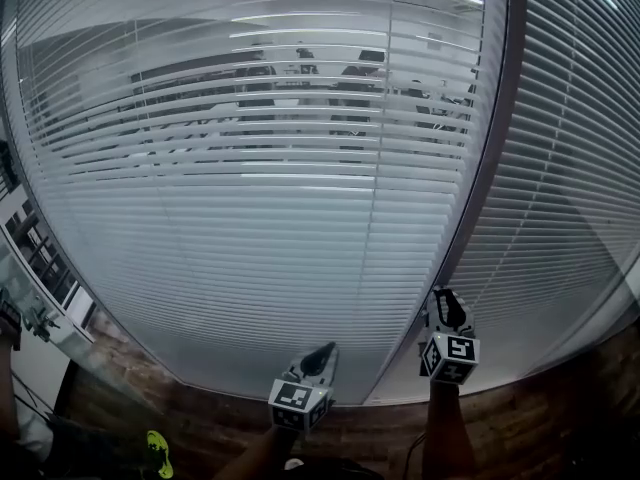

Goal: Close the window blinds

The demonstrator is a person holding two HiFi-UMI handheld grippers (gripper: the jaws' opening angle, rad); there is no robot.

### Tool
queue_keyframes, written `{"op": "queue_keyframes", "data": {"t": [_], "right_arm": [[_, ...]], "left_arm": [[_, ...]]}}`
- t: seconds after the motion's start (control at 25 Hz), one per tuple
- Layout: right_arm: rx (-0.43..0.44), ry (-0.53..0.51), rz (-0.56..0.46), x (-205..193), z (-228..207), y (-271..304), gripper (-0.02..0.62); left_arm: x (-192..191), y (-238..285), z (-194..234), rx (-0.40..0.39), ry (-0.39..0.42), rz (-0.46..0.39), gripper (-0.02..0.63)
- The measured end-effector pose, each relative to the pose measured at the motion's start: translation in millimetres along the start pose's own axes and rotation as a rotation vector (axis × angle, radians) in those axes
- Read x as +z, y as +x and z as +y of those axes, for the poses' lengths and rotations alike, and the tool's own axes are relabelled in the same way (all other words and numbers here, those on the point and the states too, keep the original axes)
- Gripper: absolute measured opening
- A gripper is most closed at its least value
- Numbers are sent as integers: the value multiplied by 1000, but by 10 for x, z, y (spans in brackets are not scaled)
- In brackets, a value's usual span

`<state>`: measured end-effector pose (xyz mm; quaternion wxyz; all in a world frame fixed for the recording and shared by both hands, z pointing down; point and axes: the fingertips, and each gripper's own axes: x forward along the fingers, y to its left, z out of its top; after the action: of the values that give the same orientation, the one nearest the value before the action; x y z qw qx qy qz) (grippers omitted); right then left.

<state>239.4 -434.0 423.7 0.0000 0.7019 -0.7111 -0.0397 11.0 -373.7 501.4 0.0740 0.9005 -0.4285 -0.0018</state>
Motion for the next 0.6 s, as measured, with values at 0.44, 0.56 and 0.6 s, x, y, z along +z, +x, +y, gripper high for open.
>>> {"op": "queue_keyframes", "data": {"t": [0.44, 0.56, 0.6], "right_arm": [[-5, -64, 15, -3, -4, 4, 121], [-19, -177, 35, 12, 10, 0, 121], [-23, -219, 40, 16, 17, 0, 121]], "left_arm": [[3, -57, 38, 18, 5, -4, 0], [-16, -76, 58, 26, -2, -5, 0], [-21, -82, 64, 27, -3, -5, 1]]}}
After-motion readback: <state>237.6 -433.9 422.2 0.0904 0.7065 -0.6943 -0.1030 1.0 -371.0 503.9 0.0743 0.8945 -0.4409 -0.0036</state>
